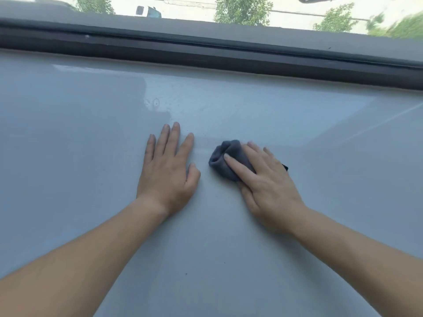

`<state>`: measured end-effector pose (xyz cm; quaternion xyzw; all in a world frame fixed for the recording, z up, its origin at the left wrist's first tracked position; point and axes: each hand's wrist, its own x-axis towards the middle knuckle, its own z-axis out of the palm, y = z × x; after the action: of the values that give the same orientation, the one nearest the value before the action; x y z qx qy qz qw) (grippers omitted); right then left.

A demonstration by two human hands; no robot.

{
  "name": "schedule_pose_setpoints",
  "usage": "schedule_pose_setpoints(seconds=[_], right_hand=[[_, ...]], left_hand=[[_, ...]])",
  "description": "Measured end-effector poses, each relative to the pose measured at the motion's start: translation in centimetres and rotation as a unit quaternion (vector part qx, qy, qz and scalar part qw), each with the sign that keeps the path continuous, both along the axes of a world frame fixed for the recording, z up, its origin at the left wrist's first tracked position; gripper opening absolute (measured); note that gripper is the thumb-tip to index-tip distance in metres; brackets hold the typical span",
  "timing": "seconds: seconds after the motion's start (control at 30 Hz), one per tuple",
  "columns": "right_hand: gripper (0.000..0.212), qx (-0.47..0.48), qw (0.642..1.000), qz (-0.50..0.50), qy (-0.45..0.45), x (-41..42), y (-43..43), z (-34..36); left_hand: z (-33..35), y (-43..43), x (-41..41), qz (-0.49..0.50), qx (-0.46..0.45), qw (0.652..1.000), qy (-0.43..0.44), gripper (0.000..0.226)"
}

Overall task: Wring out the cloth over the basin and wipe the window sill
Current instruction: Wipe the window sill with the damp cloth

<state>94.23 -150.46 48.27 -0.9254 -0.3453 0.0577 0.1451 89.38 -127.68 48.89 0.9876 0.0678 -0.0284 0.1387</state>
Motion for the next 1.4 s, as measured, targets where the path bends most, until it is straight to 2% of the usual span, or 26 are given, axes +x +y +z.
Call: schedule_pose_setpoints(seconds=[0.07,0.1,0.2,0.27,0.4,0.5,0.53,0.63,0.7,0.8,0.87,0.97,1.07,1.13,1.17,1.23,1.33,1.4], right_hand=[[0.054,-0.002,0.999,0.052,0.016,0.9,-1.4,0.3],[0.053,-0.004,1.0,0.029,0.011,2.3,-1.7,0.3],[0.055,0.021,0.991,-0.129,-0.003,6.0,-1.3,0.2],[0.057,0.036,0.983,-0.182,-0.008,4.0,-0.1,-0.2],[0.061,0.022,0.999,-0.028,0.0,-6.0,-0.9,-0.2],[0.064,0.0,0.999,0.048,0.005,-7.1,-3.0,0.2],[0.06,-0.005,1.0,0.021,0.001,-6.2,-3.2,0.1],[0.056,0.029,0.989,-0.146,-0.001,-3.7,-2.2,0.1],[0.058,0.042,0.981,-0.188,-0.001,-6.1,-1.1,0.0],[0.066,0.028,0.998,-0.062,-0.006,-14.5,-1.1,0.1],[0.07,0.013,1.0,0.026,0.005,-18.8,-2.0,0.6],[0.068,-0.009,0.998,0.068,0.008,-18.1,-3.5,0.8],[0.061,0.008,0.997,-0.077,0.006,-14.4,-3.5,0.6],[0.058,0.031,0.983,-0.181,0.015,-14.1,-2.7,0.5],[0.059,0.037,0.979,-0.199,0.012,-15.1,-2.3,0.4],[0.064,0.033,0.989,-0.146,0.003,-18.8,-1.9,0.7],[0.066,0.005,1.0,0.015,0.016,-25.2,-2.8,1.4],[0.066,-0.013,0.997,0.072,0.019,-25.5,-4.2,1.7]], left_hand=[[-0.1,0.0,-0.1,0.002,-0.001,1.0,0.001,0.072],[-0.1,0.0,-0.1,0.001,-0.001,1.0,0.003,0.072],[-0.2,0.0,0.0,0.004,-0.006,1.0,0.004,0.071],[-0.3,0.1,-0.1,0.005,-0.007,1.0,0.0,0.071],[-0.3,0.2,0.0,-0.002,-0.018,1.0,-0.011,0.067],[-0.4,0.3,-0.2,-0.002,-0.037,0.999,-0.022,0.064],[-0.5,0.3,-0.2,-0.002,-0.045,0.999,-0.029,0.061],[-0.5,0.6,-0.3,-0.01,-0.091,0.994,-0.06,0.053],[-0.2,1.0,-0.5,-0.02,-0.125,0.988,-0.084,0.051],[0.3,0.9,-2.2,-0.06,-0.097,0.987,-0.118,0.045],[0.6,-0.2,-4.8,-0.074,-0.086,0.988,-0.108,0.045],[0.3,-1.6,-9.4,-0.072,-0.093,0.991,-0.065,0.051],[0.0,-1.9,-11.6,-0.061,-0.107,0.99,-0.069,0.05],[0.2,-1.8,-11.9,-0.051,-0.125,0.989,-0.066,0.05],[0.3,-1.8,-12.1,-0.052,-0.126,0.989,-0.059,0.05],[0.2,-1.7,-12.6,-0.067,-0.105,0.991,-0.048,0.053],[-0.3,-1.6,-13.4,-0.101,-0.037,0.994,-0.027,0.059],[-0.3,-1.6,-13.5,-0.101,-0.014,0.995,-0.017,0.062]])
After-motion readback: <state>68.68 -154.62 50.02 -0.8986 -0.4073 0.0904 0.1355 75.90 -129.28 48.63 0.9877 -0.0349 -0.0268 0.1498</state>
